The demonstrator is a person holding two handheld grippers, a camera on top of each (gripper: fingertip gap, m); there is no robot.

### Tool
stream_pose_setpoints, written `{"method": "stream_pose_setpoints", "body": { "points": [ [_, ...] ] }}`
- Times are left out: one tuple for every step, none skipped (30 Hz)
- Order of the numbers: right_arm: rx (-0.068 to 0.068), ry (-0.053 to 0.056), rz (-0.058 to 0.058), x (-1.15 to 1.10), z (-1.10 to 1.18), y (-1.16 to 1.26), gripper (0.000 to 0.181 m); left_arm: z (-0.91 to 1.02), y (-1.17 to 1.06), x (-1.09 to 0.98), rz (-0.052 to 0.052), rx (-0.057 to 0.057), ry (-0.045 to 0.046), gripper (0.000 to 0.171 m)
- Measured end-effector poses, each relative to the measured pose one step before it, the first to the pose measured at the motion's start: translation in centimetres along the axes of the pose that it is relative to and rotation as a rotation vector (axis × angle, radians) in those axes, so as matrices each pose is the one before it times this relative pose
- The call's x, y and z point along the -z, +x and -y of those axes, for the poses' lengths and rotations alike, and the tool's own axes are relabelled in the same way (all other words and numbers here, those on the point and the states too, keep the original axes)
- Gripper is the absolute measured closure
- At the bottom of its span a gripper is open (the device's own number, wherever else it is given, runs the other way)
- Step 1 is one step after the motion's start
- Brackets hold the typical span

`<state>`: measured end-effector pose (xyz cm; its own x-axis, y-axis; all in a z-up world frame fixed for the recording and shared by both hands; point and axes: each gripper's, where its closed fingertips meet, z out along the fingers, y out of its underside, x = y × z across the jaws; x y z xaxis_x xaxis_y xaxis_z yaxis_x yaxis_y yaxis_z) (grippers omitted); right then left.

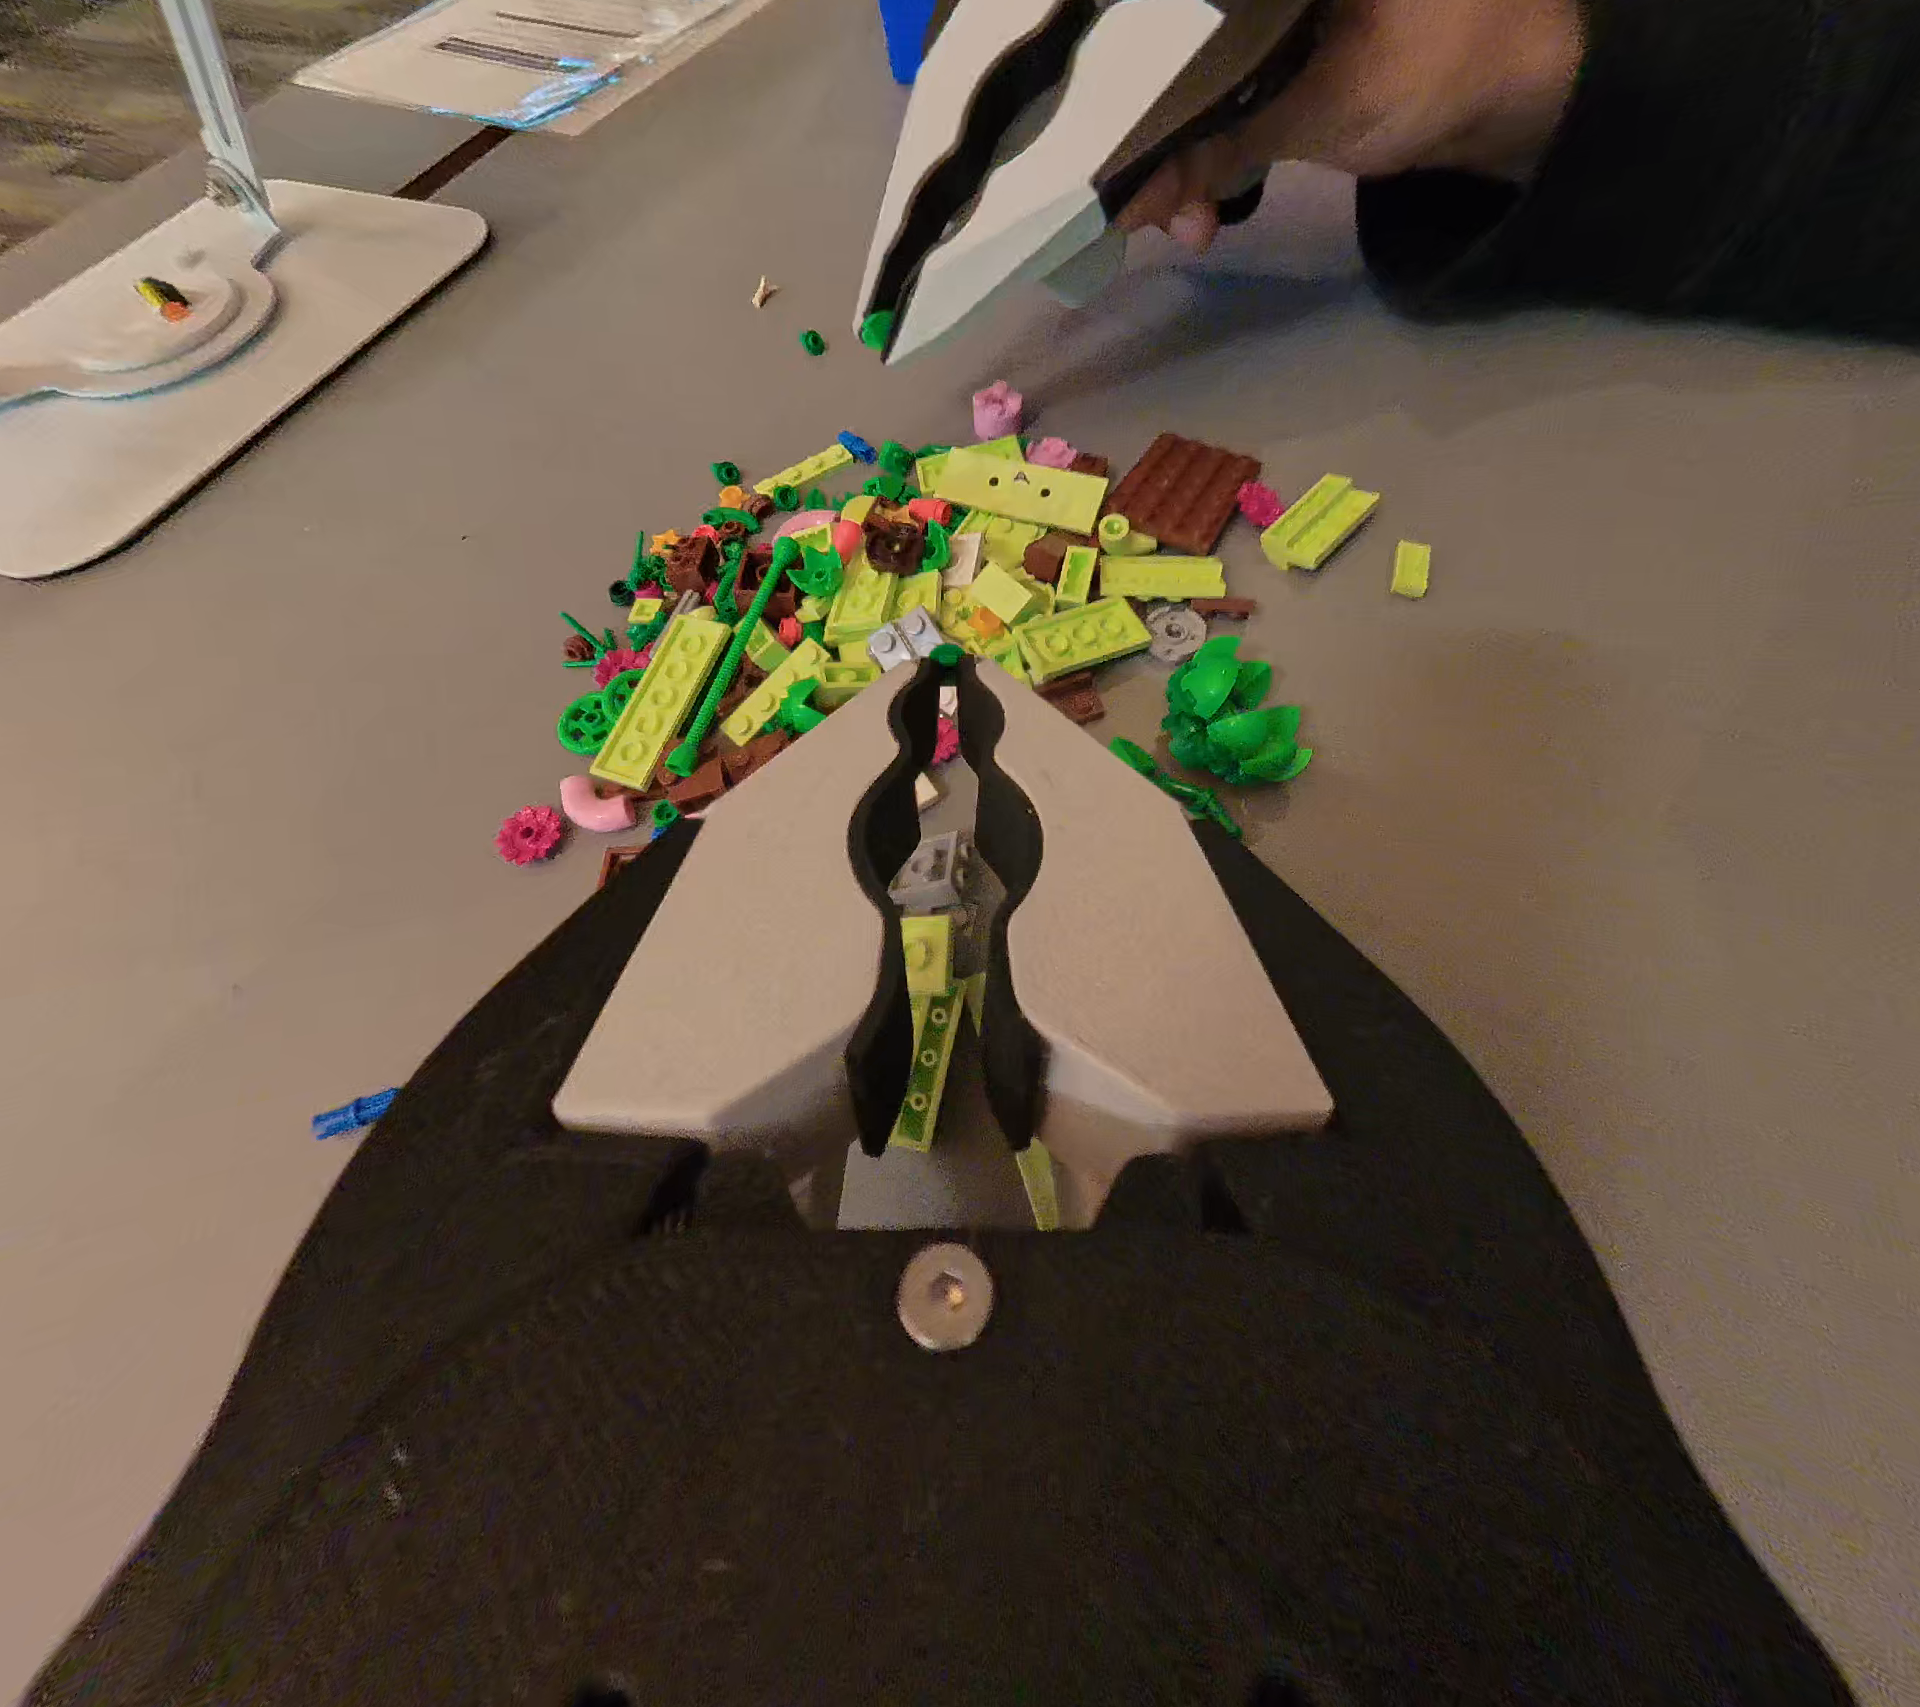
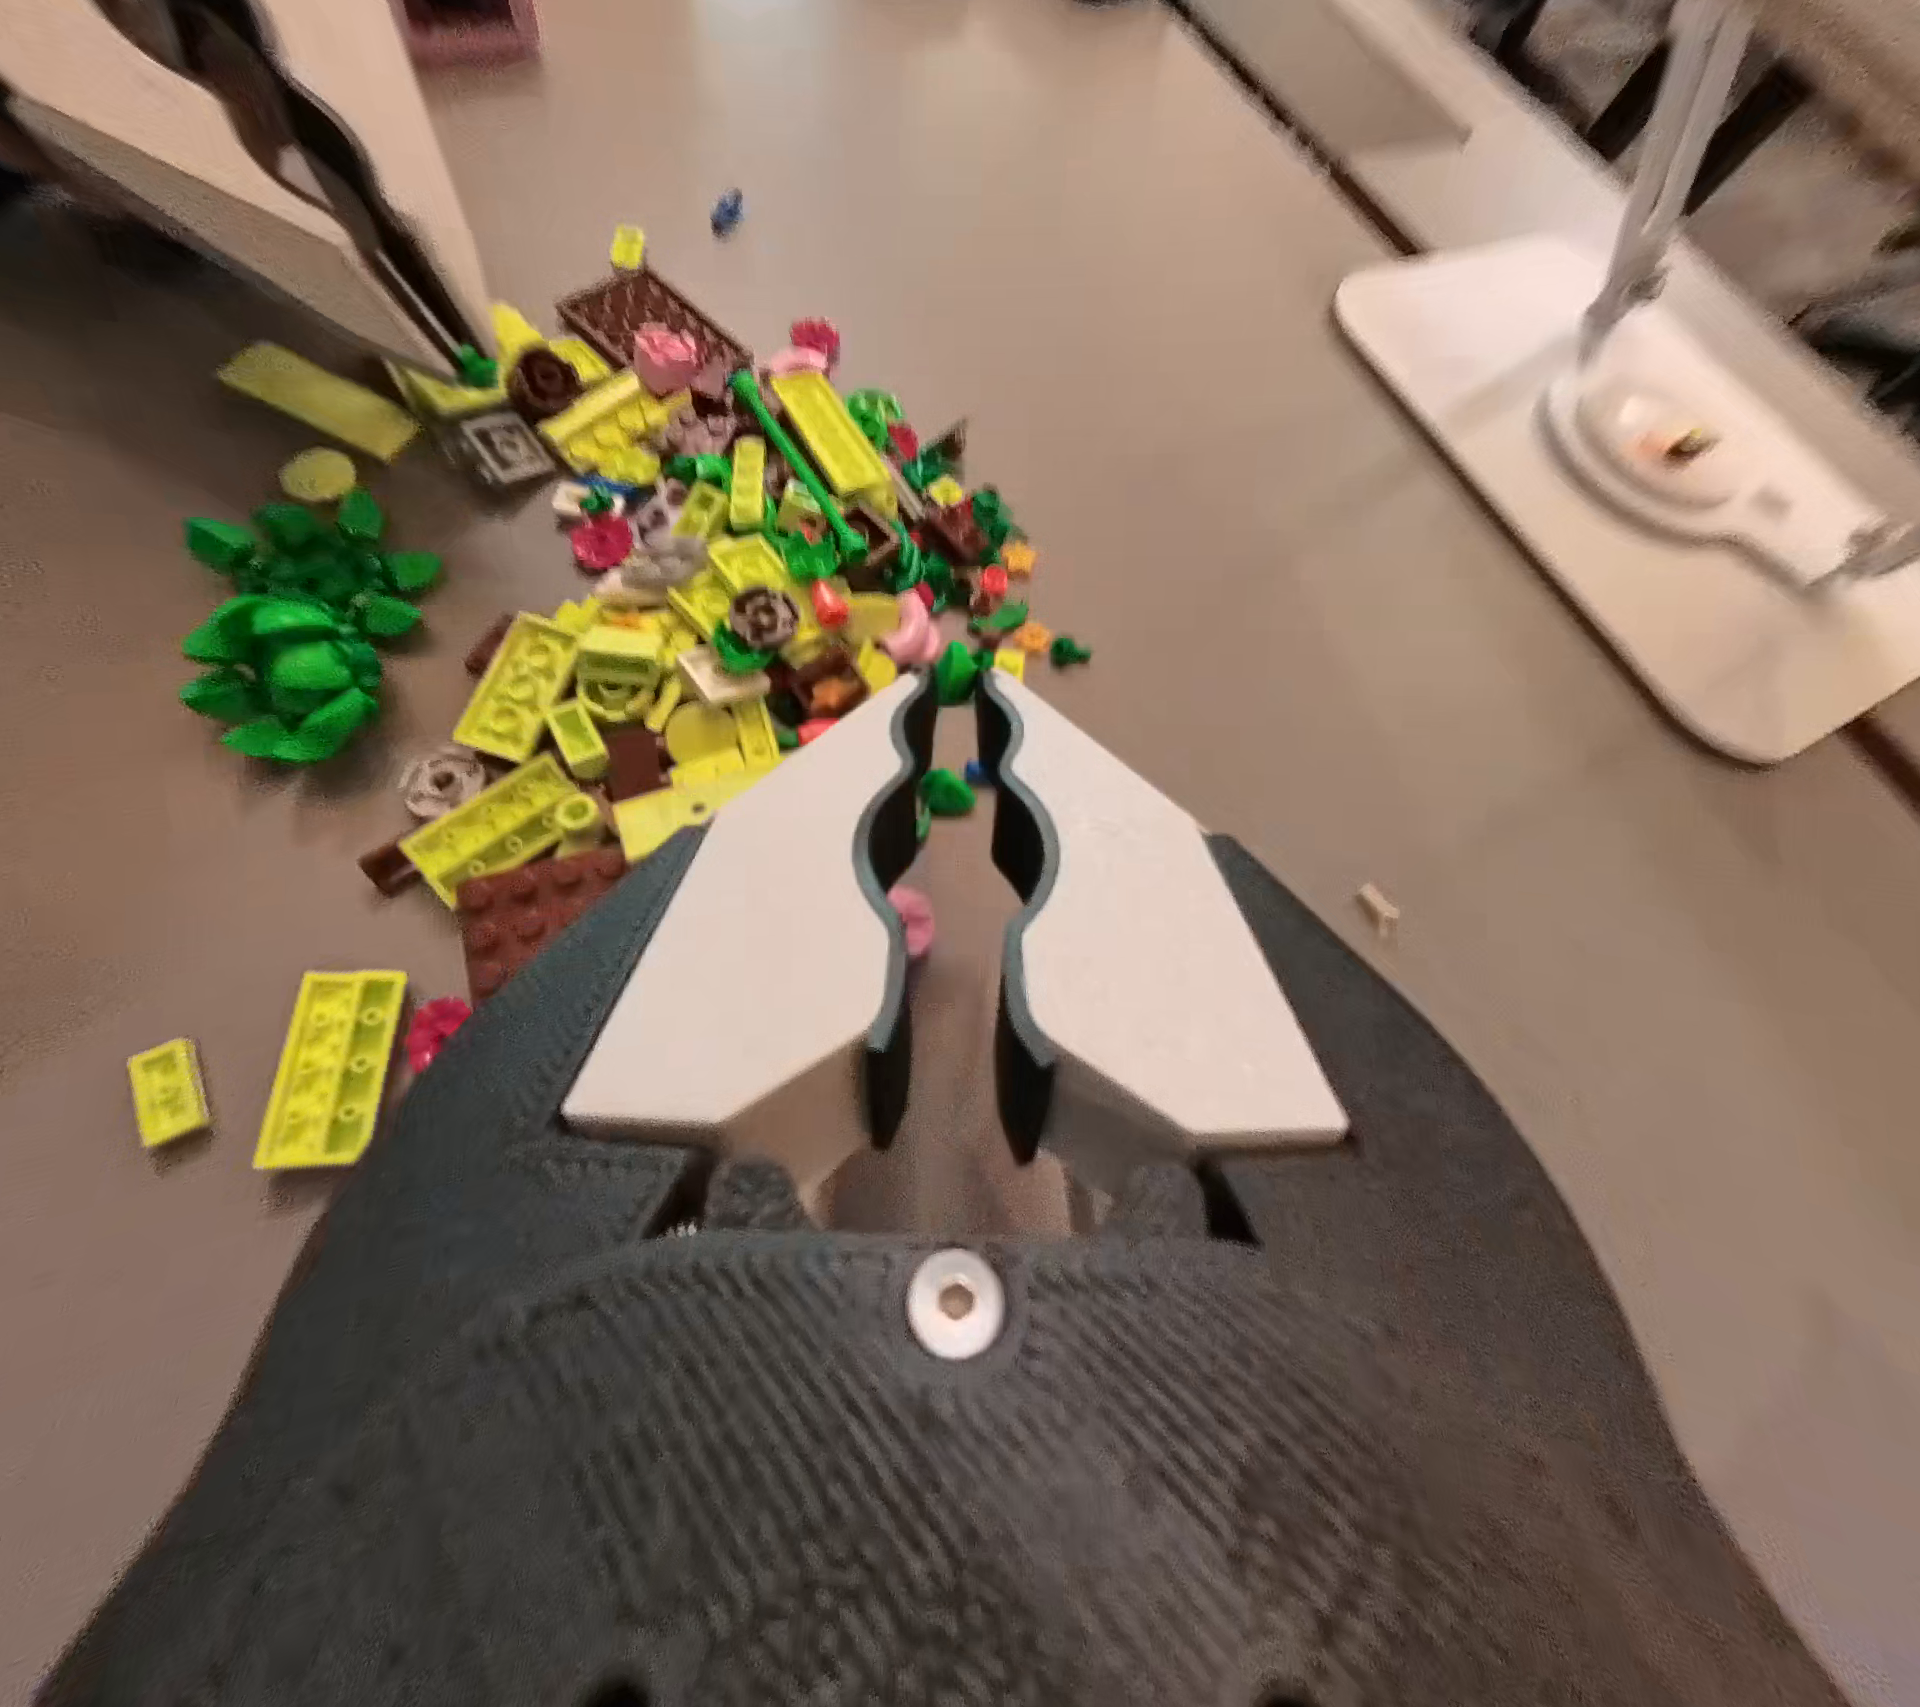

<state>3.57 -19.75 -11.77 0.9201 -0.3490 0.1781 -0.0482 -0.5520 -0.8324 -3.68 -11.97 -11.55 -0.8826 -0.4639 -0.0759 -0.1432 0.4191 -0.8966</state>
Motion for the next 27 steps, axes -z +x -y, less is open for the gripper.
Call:
{"method": "stream_pose_setpoints", "body": {
  "points": [
    [-0.0166,-0.03,0.0175,-0.373,-0.701,-0.077,0.177,-0.238,0.095,-0.154,0.0082,-0.0197,-0.01818,0.171],
    [-0.0104,-0.0183,0.0155,-0.371,-0.468,-0.194,0.177,-0.292,0.018,-0.149,0.0074,-0.0132,-0.02188,0.171],
    [-0.008,-0.0147,0.0126,-0.366,-0.354,-0.226,0.177,-0.299,-0.051,-0.136,0.0063,-0.0061,-0.02103,0.171],
    [-0.0065,-0.0166,0.0098,-0.321,-0.315,-0.227,0.177,-0.256,-0.04,-0.09,0.0029,-0.0025,-0.01731,0.171],
    [-0.0026,-0.0142,0.0138,-0.268,-0.223,-0.284,0.177,-0.126,-0.043,-0.038,0.0031,-0.002,-0.00812,0.171],
    [0.0,-0.0029,0.0166,-0.19,-0.026,-0.347,0.177,-0.003,-0.047,0.006,0.0032,0.0003,0.00016,0.171],
    [0.0009,0.0105,0.0166,-0.092,0.177,-0.342,0.176,0.002,-0.017,0.012,0.0022,0.0001,0.00069,0.171],
    [0.0009,0.0195,0.0187,-0.018,0.322,-0.344,0.172,-0.057,-0.051,-0.003,0.0031,0.0003,-0.0034,0.171],
    [-0.0019,0.0209,0.0103,0.052,0.351,-0.173,0.167,-0.093,-0.043,-0.02,0.0022,0.0005,-0.00571,0.167],
    [-0.0041,0.0123,-0.0078,0.156,0.215,0.184,0.165,-0.081,-0.028,-0.035,0.0013,0.0013,-0.0054,0.164],
    [-0.0022,0.0025,-0.0192,0.255,0.064,0.451,0.163,-0.039,-0.007,-0.006,-0.0002,0.0014,-0.0029,0.162],
    [-0.0007,-0.001,-0.0317,0.364,-0.037,0.726,0.164,0.008,-0.058,0.007,0.0025,0.0025,0.00077,0.16],
    [-0.0025,0.002,-0.0376,0.437,-0.064,0.913,0.164,0.025,-0.057,0.026,0.0022,0.0032,0.00252,0.159],
    [-0.0087,0.0057,-0.029,0.436,-0.067,0.866,0.166,0.041,-0.045,0.032,0.0012,0.0037,0.00345,0.158],
    [-0.0174,0.0058,-0.0133,0.373,-0.103,0.698,0.168,0.052,-0.05,0.041,0.0002,0.0038,0.0042,0.158],
    [-0.0238,0.0015,-0.0004,0.24,-0.158,0.503,0.169,0.046,-0.035,0.049,-0.0004,0.0036,0.00383,0.158],
    [-0.0254,-0.0072,0.0067,0.116,-0.292,0.352,0.168,0.03,-0.026,0.02,-0.0006,0.0033,0.00267,0.157],
    [-0.0238,-0.0155,0.0142,-0.029,-0.411,0.133,0.167,0.02,-0.023,0.024,-0.0002,0.0026,0.00175,0.158],
    [-0.0211,-0.0164,0.0199,-0.14,-0.404,-0.052,0.168,0.011,-0.008,0.01,-0.0002,0.0014,0.00073,0.158],
    [-0.0174,-0.0105,0.0239,-0.241,-0.299,-0.232,0.168,0.001,-0.007,-0.001,0.0005,0.0,0.00009,0.158],
    [-0.0132,-0.0028,0.0288,-0.302,-0.156,-0.393,0.168,0.004,0.006,-0.008,0.0004,-0.001,-0.00028,0.158],
    [-0.0096,-0.0019,0.0279,-0.308,-0.12,-0.439,0.167,-0.009,0.02,-0.011,0.0001,-0.0015,-0.00082,0.158],
    [-0.0061,-0.0115,0.0128,-0.239,-0.161,-0.209,0.167,-0.011,0.016,-0.01,0.0004,-0.0017,-0.00096,0.158],
    [-0.0034,-0.014,-0.0002,-0.155,-0.132,-0.026,0.165,0.002,0.009,-0.003,0.0004,-0.0018,-0.00033,0.158],
    [-0.0044,0.0003,0.0061,-0.11,0.048,-0.128,0.163,0.032,0.011,0.004,0.0008,-0.0022,0.00179,0.159],
    [-0.0068,0.0021,0.0083,-0.071,0.087,-0.154,0.163,0.162,-0.033,0.043,0.0053,-0.0051,0.01065,0.162],
    [-0.0089,-0.0001,0.0039,-0.088,0.06,-0.064,0.162,0.317,-0.094,0.106,0.0104,-0.0072,0.02189,0.165]
  ]
}}
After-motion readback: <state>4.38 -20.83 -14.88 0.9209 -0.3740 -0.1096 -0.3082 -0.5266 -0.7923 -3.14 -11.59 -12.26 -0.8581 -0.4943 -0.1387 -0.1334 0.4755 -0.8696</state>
